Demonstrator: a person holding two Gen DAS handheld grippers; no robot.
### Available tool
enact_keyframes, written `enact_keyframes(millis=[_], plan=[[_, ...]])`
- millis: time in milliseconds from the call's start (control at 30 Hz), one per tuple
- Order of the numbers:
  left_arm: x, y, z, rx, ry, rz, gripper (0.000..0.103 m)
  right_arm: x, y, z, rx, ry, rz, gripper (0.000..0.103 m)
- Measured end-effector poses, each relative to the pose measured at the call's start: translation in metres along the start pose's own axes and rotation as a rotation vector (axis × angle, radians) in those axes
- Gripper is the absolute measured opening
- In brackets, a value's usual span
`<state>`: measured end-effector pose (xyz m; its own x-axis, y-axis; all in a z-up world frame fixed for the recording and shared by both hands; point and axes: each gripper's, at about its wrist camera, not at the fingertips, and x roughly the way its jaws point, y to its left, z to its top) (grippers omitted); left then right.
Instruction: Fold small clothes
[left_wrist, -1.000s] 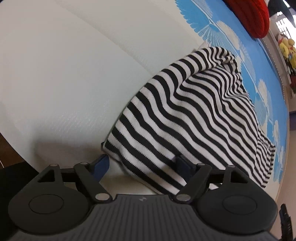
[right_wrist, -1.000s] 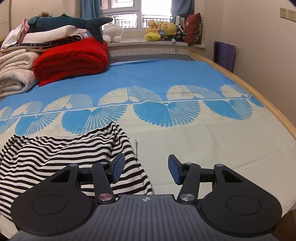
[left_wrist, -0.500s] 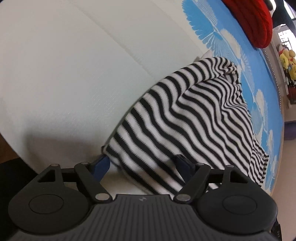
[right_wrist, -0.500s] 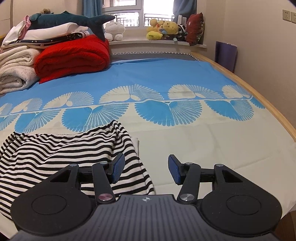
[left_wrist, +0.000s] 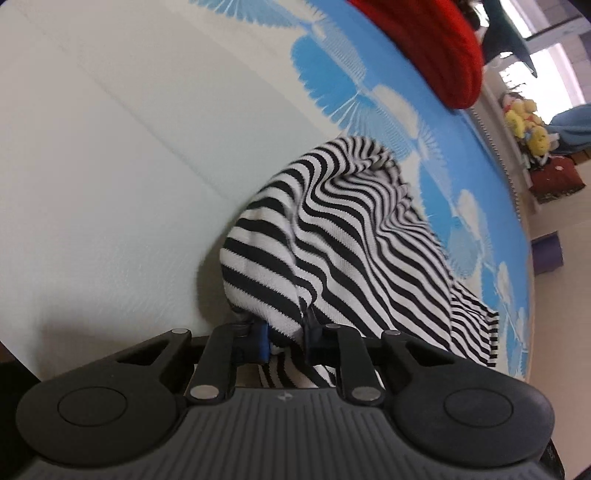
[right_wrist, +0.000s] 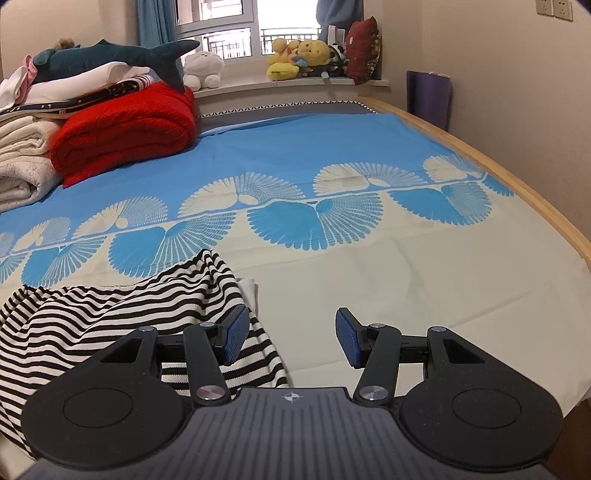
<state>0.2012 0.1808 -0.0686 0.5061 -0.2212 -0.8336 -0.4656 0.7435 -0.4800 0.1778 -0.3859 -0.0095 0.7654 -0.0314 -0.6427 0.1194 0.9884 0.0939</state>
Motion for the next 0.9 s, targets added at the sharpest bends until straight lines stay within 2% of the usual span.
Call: enact_keyframes(millis=[100, 167, 300, 433, 533, 667, 733, 900], plan=[[-0.015, 0.004, -0.001, 0.023, -0.008, 0.027, 0.016, 0.0, 0.001, 0.002, 0.018, -0.005, 0.008, 0.054], [-0.025, 0.003, -0.004, 0.029, -0.006, 0.072, 0.016, -0.001, 0.001, 0.004, 0.052, -0.009, 0.015, 0.054], [-0.043, -0.011, -0.005, 0.107, -0.034, 0.116, 0.016, -0.006, 0.002, 0.006, 0.122, -0.026, 0.033, 0.054], [-0.039, -0.014, -0.005, 0.168, -0.043, 0.126, 0.016, -0.003, 0.006, 0.007, 0.109, -0.029, 0.029, 0.054], [-0.025, -0.01, -0.009, 0.159, -0.012, 0.169, 0.016, 0.002, 0.006, 0.005, 0.086, -0.01, 0.013, 0.054], [-0.04, -0.066, -0.014, 0.355, -0.129, 0.166, 0.016, 0.006, -0.005, 0.006, 0.072, -0.001, -0.004, 0.054], [-0.047, -0.097, -0.025, 0.436, -0.169, 0.126, 0.016, 0.006, -0.012, 0.006, 0.072, 0.001, -0.014, 0.054], [-0.044, -0.177, -0.063, 0.581, -0.204, 0.001, 0.016, 0.003, -0.035, 0.002, 0.083, 0.011, -0.043, 0.054]])
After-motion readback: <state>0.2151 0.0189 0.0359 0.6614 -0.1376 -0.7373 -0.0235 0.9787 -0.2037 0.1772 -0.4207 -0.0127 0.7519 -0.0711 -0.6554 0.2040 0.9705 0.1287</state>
